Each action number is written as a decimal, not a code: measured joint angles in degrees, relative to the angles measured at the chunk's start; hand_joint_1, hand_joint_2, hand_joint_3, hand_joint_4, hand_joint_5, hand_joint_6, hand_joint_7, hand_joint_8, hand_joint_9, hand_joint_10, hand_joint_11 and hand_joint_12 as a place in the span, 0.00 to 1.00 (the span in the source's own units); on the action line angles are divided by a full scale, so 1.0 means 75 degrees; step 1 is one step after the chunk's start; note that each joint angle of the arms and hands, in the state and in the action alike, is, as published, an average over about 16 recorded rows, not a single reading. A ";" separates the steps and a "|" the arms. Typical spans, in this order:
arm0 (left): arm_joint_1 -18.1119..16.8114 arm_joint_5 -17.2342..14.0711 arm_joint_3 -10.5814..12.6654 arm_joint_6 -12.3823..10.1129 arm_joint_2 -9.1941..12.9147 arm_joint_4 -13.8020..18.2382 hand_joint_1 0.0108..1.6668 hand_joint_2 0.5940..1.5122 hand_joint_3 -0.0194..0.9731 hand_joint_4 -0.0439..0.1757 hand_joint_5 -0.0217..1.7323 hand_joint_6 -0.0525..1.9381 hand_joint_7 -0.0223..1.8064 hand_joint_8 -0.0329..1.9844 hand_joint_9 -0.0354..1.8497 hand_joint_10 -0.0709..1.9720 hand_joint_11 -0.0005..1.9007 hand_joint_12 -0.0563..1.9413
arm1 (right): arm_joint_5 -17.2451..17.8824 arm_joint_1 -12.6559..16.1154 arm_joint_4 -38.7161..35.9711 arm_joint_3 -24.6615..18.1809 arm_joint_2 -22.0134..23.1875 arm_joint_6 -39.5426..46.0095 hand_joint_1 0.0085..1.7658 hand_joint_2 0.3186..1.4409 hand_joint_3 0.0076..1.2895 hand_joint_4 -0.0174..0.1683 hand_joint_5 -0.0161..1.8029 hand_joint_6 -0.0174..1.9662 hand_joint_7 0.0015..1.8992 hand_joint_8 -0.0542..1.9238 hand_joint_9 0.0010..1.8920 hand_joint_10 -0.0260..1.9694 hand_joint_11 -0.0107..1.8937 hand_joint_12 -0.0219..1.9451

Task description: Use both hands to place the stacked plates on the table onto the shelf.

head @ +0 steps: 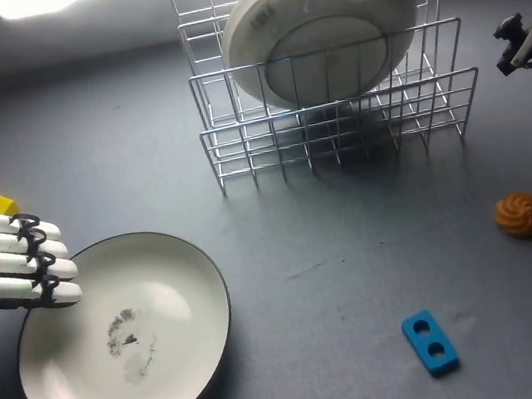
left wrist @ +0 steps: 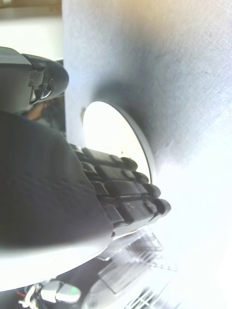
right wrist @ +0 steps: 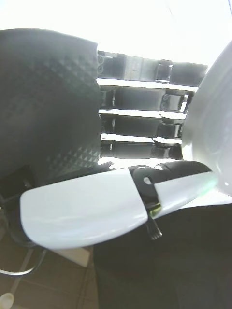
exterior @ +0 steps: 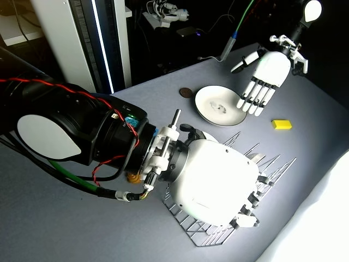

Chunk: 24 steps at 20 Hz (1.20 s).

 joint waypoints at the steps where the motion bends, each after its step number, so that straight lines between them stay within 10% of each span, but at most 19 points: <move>1: 0.0006 -0.0014 0.0000 0.0003 0.0001 0.0000 0.00 0.49 0.02 0.19 0.02 0.03 0.02 0.01 0.03 0.04 0.01 0.03 | 0.0017 0.0023 0.0002 0.0000 0.0013 -0.0023 0.59 0.75 0.01 0.07 0.37 0.09 0.39 0.07 0.34 0.22 0.14 0.68; 11: 0.0170 -0.0031 0.0002 0.0081 -0.0004 -0.0052 0.00 0.49 0.02 0.19 0.02 0.03 0.02 0.01 0.02 0.03 0.01 0.03 | 0.0013 0.0597 -0.0763 -0.0372 0.0386 -0.0625 0.50 0.64 0.01 0.08 0.14 0.02 0.14 0.03 0.13 0.06 0.02 0.36; 24: 0.0679 0.0245 0.0014 0.0163 -0.0114 -0.0310 0.00 0.50 0.02 0.19 0.02 0.03 0.01 0.01 0.03 0.04 0.01 0.03 | -0.0030 0.0970 -0.2134 -0.3071 0.1036 -0.4246 0.63 0.50 0.01 0.10 0.02 0.02 0.01 0.03 0.01 0.02 0.02 0.01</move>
